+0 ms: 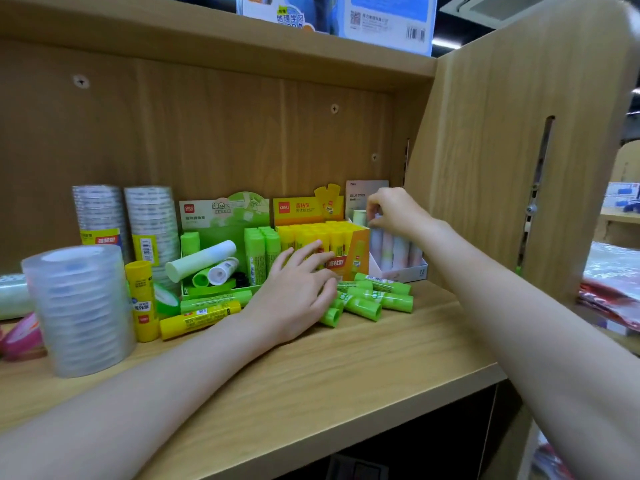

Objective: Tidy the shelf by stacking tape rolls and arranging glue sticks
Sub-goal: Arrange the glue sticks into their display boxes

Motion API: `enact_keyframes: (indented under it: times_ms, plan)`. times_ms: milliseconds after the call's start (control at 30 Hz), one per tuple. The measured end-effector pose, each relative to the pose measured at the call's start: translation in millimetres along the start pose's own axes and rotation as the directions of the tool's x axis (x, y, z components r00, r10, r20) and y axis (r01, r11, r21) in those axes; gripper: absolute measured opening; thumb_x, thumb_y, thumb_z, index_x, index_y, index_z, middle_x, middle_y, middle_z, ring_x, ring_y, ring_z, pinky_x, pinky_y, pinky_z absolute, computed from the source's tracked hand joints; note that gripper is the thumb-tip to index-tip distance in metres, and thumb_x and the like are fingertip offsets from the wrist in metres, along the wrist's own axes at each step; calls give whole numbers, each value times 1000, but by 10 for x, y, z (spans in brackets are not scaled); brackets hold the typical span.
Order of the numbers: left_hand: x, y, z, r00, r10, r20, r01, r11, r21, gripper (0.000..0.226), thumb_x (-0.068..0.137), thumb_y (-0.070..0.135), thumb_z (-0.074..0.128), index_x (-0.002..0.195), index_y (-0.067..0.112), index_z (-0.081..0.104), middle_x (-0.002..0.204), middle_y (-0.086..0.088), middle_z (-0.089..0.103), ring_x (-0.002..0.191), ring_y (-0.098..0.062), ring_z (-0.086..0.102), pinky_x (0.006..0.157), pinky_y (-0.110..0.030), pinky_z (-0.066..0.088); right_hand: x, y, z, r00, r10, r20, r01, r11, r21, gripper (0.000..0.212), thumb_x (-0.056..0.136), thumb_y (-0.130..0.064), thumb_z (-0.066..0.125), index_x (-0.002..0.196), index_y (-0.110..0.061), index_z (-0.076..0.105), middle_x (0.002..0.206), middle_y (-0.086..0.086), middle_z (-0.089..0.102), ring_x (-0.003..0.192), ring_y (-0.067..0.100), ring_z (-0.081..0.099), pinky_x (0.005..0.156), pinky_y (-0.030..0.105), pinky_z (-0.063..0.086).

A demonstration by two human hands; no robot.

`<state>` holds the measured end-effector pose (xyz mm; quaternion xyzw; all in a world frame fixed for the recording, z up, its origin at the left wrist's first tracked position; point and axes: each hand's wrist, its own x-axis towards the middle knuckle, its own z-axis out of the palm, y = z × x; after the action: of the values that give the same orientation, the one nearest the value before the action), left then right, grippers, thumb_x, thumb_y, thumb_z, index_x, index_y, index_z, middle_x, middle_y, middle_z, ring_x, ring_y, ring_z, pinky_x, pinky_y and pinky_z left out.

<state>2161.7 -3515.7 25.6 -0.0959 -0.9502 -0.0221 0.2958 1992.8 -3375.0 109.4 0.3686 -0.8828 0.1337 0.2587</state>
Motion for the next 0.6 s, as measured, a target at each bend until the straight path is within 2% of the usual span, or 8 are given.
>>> enact_keyframes:
  times_ms: [67, 133, 267, 400, 533, 600]
  plan:
    - [7, 5, -9, 999, -6, -35, 6, 1000, 7, 80, 76, 52, -3, 120, 24, 58, 142, 9, 41, 140, -7, 14, 112, -30, -1, -11, 18, 23, 1000, -24, -9, 24, 999, 26, 20, 81, -3, 64, 100, -4, 57, 106, 13, 60, 100, 28, 54, 82, 35, 46]
    - [17, 5, -14, 994, -12, -105, 16, 999, 39, 72, 81, 49, 7, 118, 18, 60, 133, 4, 51, 137, -13, 27, 113, -35, 4, -11, 23, 35, 998, -65, 1, 65, 998, 21, 32, 82, -2, 62, 112, -8, 53, 117, 13, 59, 108, 29, 53, 88, 42, 46]
    - [147, 73, 50, 972, 13, -234, 37, 977, 209, 46, 88, 32, 29, 107, 12, 65, 120, -5, 61, 123, -25, 49, 108, -49, 23, 30, 51, 40, 997, -75, 34, 76, 997, -5, 38, 85, -5, 60, 122, -14, 59, 126, 9, 58, 117, 26, 52, 96, 38, 43]
    - [363, 196, 113, 956, -52, -289, 117, 970, 215, 46, 87, 31, 30, 111, 14, 65, 125, -7, 60, 124, -26, 49, 107, -50, 24, 58, 50, 23, 997, -72, 22, 70, 996, 61, 35, 85, -10, 63, 120, -11, 63, 125, 8, 59, 118, 24, 51, 97, 34, 41]
    - [453, 201, 174, 952, -156, -264, 199, 969, 147, 62, 83, 40, 16, 126, 21, 56, 132, -2, 54, 126, -22, 45, 109, -43, 19, 82, 71, 27, 998, -68, 10, 67, 995, 80, 34, 82, -16, 67, 116, -14, 65, 123, 7, 61, 117, 25, 53, 97, 34, 42]
    - [469, 181, 194, 945, -180, -272, 219, 968, 121, 65, 81, 43, 12, 128, 24, 53, 130, 1, 55, 124, -20, 45, 106, -40, 22, 108, 72, 26, 997, -73, 14, 72, 995, 64, 34, 81, -16, 69, 115, -14, 66, 121, 7, 63, 116, 26, 54, 97, 36, 44]
